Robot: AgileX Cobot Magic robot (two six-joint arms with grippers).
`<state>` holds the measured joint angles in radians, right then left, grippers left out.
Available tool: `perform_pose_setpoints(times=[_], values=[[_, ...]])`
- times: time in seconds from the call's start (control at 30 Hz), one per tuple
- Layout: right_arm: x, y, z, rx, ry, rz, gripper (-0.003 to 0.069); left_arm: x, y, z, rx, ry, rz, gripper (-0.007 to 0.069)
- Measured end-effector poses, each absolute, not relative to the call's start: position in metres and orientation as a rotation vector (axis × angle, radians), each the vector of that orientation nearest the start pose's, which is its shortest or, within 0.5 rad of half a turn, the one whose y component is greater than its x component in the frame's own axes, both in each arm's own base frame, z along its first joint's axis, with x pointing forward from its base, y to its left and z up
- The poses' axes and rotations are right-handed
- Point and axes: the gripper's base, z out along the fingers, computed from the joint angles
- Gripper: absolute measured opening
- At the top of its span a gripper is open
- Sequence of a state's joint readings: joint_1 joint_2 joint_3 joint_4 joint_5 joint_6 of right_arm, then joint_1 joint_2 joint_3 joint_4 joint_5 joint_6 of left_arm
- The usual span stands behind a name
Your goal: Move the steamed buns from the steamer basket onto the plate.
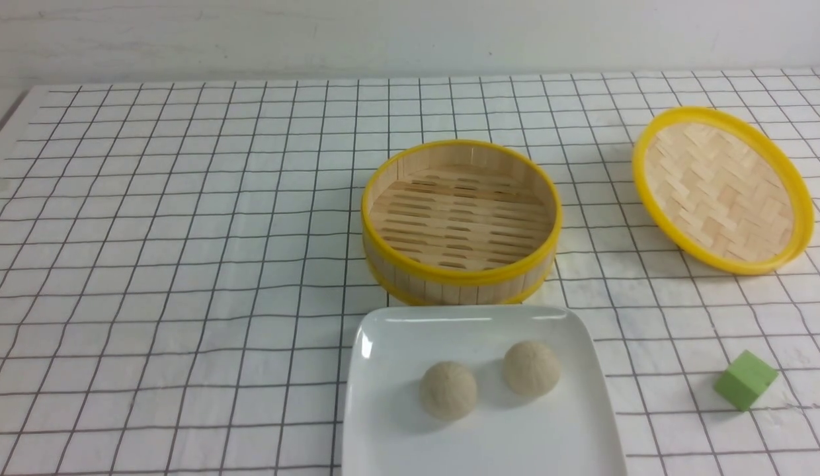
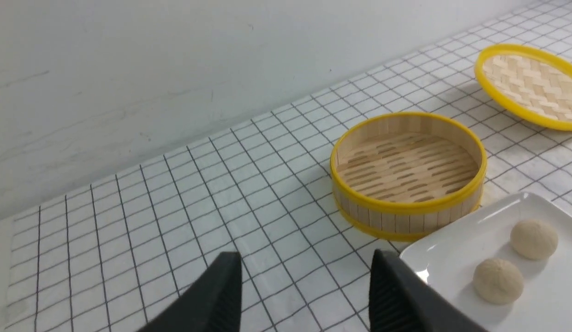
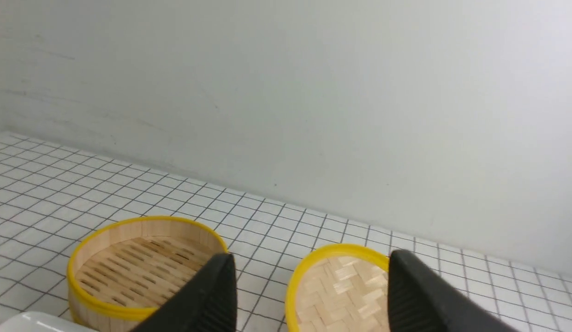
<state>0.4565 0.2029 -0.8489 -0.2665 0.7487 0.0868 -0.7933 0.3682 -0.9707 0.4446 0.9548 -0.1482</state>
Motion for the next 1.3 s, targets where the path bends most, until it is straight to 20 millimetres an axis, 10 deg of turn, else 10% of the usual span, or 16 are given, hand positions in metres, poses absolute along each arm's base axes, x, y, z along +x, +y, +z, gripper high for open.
perform_pose_setpoints(times=[0.37, 0.9, 1.3], values=[[-0.046, -0.038, 0.362, -0.332, 1.645, 0.166, 0.0442, 0.034, 0.010, 0.419, 0.551, 1.663, -0.168, 0.0391], [0.009, 0.001, 0.287, -0.410, 1.728, 0.270, 0.0441, 0.034, 0.011, 0.419, 0.549, 1.656, -0.160, 0.0391], [0.012, 0.001, 0.284, -0.411, 1.721, 0.260, 0.0441, 0.034, 0.011, 0.419, 0.549, 1.657, -0.160, 0.0391]])
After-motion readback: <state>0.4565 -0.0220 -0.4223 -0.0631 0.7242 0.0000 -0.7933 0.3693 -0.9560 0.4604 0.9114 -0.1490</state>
